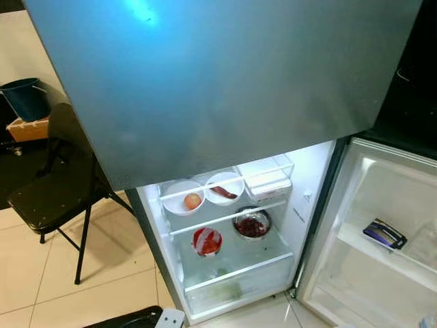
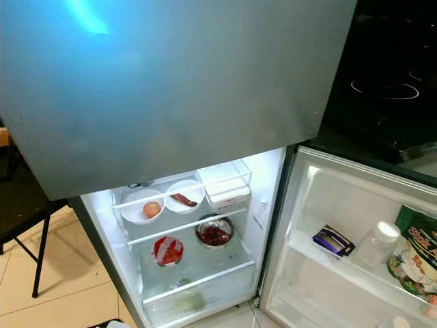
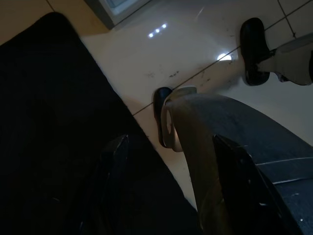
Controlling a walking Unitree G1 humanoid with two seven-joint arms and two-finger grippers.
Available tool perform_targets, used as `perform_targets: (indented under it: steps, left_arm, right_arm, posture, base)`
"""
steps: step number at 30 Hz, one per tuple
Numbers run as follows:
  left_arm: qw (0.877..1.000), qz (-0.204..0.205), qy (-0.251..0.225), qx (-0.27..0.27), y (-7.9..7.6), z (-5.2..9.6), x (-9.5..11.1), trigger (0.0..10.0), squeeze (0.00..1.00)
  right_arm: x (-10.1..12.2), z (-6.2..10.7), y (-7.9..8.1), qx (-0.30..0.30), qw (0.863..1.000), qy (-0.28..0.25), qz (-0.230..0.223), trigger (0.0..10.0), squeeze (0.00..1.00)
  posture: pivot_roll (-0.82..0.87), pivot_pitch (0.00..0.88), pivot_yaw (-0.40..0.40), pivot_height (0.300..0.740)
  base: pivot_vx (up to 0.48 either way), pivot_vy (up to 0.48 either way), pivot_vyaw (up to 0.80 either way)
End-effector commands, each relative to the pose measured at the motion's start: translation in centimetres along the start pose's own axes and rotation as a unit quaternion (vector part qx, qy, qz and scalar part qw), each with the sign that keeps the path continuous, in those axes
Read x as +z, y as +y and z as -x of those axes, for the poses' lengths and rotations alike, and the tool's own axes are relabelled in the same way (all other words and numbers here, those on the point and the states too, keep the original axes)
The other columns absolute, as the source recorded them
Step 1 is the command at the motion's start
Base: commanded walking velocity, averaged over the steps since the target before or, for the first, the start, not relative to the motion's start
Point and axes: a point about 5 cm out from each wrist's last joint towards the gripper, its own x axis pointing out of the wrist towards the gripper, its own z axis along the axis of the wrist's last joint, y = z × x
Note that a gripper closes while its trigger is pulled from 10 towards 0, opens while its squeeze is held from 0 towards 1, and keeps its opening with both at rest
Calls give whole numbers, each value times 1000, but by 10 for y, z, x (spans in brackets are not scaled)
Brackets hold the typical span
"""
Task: Restocking fridge
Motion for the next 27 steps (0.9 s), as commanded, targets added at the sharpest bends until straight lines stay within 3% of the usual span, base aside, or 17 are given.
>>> perform_targets:
  steps: [1,27]
  left_arm:
    - [1000,-9,4,-4,-3,-1,0,10000,0]
    - [1000,-6,3,-6,-3,-1,-1,10000,0]
  right_arm:
    - [1,0,0,1,1000,-1,1,10000,0]
    - [0,0,2,3,1000,1,-3,10000,0]
  posture:
    - [9,0,-20,740]
    - [5,0,-14,740]
  base:
    - [-375,0,0]
    - [-377,0,0]
